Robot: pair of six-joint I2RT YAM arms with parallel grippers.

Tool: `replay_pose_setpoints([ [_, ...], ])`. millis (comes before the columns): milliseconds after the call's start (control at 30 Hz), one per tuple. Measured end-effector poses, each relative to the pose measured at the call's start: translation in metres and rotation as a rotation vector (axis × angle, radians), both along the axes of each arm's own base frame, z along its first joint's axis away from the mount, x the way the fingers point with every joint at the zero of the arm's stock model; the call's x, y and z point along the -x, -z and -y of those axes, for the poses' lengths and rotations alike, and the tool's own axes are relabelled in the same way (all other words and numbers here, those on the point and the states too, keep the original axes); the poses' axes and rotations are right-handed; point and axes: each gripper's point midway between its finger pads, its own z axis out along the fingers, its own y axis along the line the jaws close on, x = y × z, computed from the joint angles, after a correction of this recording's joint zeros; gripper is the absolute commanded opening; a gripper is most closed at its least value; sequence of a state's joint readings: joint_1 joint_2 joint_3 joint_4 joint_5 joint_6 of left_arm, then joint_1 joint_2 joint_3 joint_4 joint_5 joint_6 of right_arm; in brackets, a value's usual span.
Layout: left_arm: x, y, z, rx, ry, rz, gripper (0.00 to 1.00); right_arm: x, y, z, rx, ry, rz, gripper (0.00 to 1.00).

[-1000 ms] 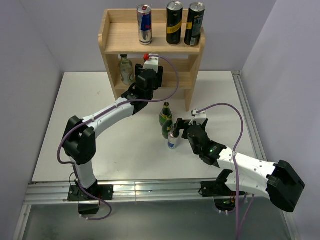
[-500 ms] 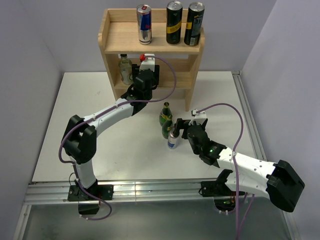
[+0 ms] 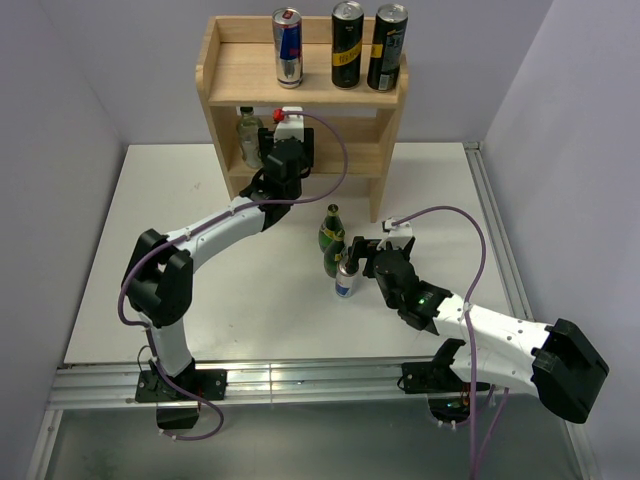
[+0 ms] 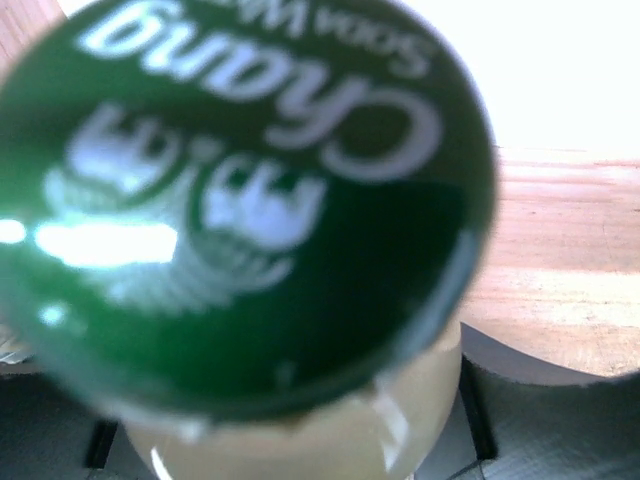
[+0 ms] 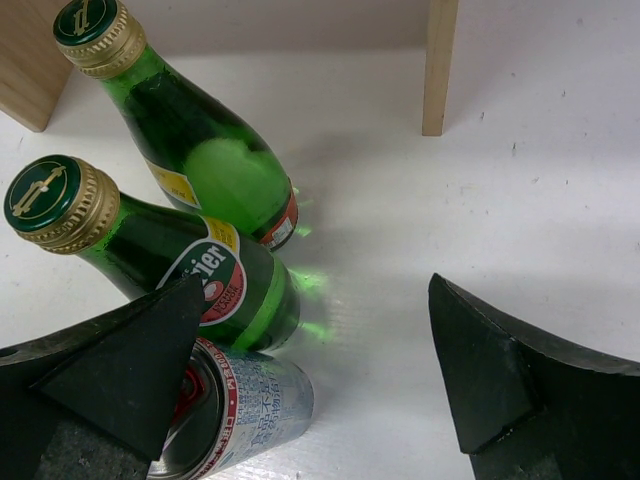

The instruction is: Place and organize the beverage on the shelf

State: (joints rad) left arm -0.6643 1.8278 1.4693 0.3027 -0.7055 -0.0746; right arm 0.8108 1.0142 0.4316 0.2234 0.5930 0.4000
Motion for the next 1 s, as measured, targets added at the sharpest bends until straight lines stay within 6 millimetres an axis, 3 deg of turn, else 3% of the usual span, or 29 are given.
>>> replay_pose_setpoints([
  [100, -0.0011, -0.0002, -0.0021, 0.005, -0.006, 0.007, 0.83, 0.0, 0.0, 0.0, 0.0, 0.0, 0.0, 1.0],
  [233, -0.0015, -0.0014, -0.0017, 0.014, -0.005, 0.015, 0.88, 0.0, 0.0, -0.0001, 0.0, 0.0, 0.0, 1.0],
  [1000, 0.0002, -0.0031, -0.0087, 0.078, -0.016, 0.027, 0.87, 0.0, 0.0, -0.0001, 0.0, 0.0, 0.0, 1.0],
])
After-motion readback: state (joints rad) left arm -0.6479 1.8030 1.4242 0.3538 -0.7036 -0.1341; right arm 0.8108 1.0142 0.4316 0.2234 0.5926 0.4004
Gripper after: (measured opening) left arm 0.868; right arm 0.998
